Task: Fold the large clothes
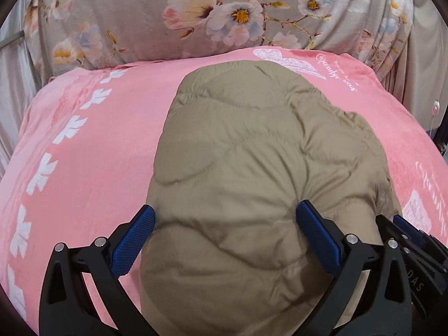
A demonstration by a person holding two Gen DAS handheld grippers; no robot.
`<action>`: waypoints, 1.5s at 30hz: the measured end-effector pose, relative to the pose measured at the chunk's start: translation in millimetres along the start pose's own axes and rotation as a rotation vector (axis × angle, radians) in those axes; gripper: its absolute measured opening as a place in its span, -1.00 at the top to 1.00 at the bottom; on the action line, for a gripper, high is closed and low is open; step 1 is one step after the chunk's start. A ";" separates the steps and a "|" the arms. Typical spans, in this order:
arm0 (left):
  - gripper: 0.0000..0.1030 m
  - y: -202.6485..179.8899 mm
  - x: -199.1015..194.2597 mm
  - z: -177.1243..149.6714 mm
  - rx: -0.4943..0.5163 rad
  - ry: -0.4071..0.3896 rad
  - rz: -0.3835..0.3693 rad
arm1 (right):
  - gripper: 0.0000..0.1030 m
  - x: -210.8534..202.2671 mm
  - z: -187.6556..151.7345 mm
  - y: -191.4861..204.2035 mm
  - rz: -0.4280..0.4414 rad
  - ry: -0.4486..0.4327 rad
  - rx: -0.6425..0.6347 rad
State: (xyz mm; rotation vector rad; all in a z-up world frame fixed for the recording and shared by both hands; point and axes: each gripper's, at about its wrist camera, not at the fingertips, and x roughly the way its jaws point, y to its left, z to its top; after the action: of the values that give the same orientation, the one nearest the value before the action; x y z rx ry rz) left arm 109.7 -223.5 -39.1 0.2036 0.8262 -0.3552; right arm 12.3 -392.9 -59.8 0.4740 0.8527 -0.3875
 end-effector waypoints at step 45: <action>-0.68 92.2 50.4 16.2 -0.279 0.328 -0.561 | 0.54 64.7 13.1 -39.9 0.672 0.275 0.378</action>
State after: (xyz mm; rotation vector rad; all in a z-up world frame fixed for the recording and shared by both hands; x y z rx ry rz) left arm 187.7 -155.1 -62.4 -0.2453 1.2448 -0.7373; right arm 39.1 -441.9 -113.0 1.1425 0.8305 0.1487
